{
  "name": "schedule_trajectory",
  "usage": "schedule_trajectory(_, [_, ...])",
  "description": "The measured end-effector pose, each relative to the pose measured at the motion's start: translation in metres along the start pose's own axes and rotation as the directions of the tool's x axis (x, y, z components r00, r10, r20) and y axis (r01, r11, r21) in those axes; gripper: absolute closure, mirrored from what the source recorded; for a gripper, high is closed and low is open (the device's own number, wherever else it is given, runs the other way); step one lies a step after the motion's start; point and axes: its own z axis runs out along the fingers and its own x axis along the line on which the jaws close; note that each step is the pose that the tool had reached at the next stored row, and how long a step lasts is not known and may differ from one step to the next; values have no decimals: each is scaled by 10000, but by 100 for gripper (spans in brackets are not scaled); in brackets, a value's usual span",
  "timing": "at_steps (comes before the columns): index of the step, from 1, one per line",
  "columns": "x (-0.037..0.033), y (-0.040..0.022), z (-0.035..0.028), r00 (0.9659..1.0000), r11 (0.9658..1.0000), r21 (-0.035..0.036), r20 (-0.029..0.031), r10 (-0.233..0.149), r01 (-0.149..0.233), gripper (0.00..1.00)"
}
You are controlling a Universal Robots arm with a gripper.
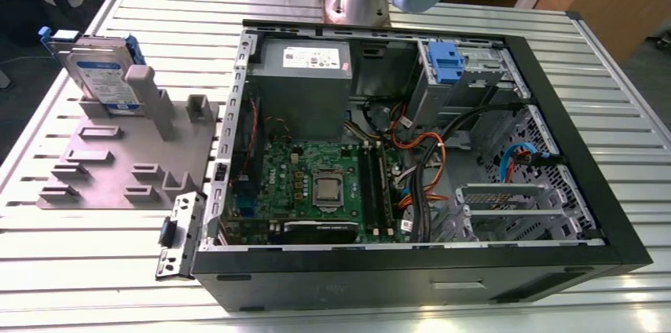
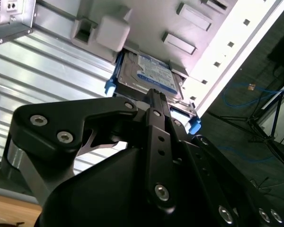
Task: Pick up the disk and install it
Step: 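Reach for the disk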
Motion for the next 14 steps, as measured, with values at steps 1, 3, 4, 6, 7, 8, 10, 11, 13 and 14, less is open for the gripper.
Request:
schedule_trajectory(1, [30, 18, 5, 10000, 10000, 1, -2, -1, 1, 89])
schedule_trajectory(3, [96, 47, 22, 10000, 10000, 0, -2, 1, -1, 89])
schedule_trajectory(4, [137, 56, 32, 10000, 10000, 1, -2, 1, -1, 89])
schedule_trajectory(6, [221, 68, 54, 10000, 10000, 0, -1, 0, 0, 89])
schedule_trajectory(7, [261, 72, 67, 10000, 10000, 0, -3, 0, 0, 89])
schedule_trajectory(8, [299, 72, 79, 10000, 10000, 1, -5, 1, -1, 89])
schedule_trajectory(10, [348, 73, 108, 10000, 10000, 0, -4, -6, 6, 89])
schedule_trajectory(11, [361, 75, 119, 10000, 10000, 0, -3, -18, 18, 89])
schedule_trajectory(13, [388, 94, 134, 10000, 10000, 0, -3, -22, 22, 89])
schedule_trajectory(14, [395, 107, 141, 10000, 10000, 2, -10, -22, 22, 89])
